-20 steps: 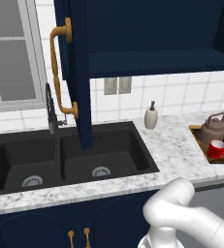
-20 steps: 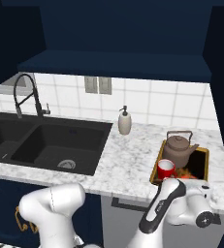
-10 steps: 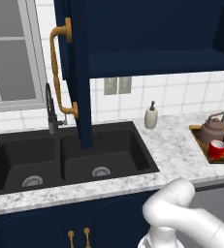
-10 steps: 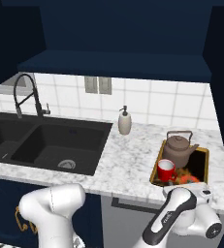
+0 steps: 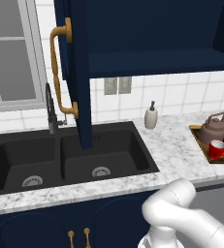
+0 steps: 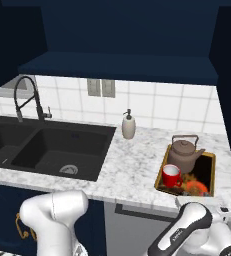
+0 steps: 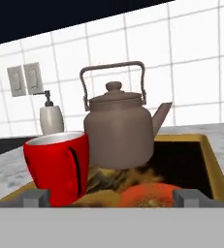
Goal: Pick the kettle from the counter and place it on the tray. Then pick the mug from the cabinet and place it on the tray. Then close the cabinet doors.
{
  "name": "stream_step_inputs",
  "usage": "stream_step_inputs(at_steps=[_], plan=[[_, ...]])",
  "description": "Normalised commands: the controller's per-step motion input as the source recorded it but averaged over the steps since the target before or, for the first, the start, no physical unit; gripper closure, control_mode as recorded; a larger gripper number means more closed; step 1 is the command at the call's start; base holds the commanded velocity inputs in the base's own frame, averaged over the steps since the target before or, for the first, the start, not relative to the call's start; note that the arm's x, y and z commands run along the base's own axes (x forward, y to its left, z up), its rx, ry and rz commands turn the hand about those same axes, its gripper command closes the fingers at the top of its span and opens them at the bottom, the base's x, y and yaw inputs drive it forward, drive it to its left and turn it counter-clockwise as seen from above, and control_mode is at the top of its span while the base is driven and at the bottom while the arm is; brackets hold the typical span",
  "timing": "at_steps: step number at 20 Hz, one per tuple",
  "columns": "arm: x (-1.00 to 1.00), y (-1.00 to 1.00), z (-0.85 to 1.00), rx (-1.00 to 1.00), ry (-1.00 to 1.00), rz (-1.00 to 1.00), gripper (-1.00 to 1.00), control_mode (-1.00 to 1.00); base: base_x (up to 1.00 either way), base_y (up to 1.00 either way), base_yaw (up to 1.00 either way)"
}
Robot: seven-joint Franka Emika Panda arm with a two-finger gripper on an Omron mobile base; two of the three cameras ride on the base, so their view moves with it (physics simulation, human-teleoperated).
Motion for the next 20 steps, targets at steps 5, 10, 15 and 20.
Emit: stream_step_inputs(at_steps=[5,10,15,20], plan=[[0.0,-0.71,0.92,0.66,-0.07,0.0,-1.0,-1.0,0.0,0.0,0.0],[0.1,-0.78,0.44,0.65,-0.02,0.02,-1.0,-1.0,0.0,0.0,0.0],[0.0,-0.41,0.02,0.36,-0.04,0.07,-1.0,-1.0,0.0,0.0,0.0],[0.08,-0.13,0.08,0.2,-0.26,0.07,-1.0,-1.0,0.0,0.0,0.0]])
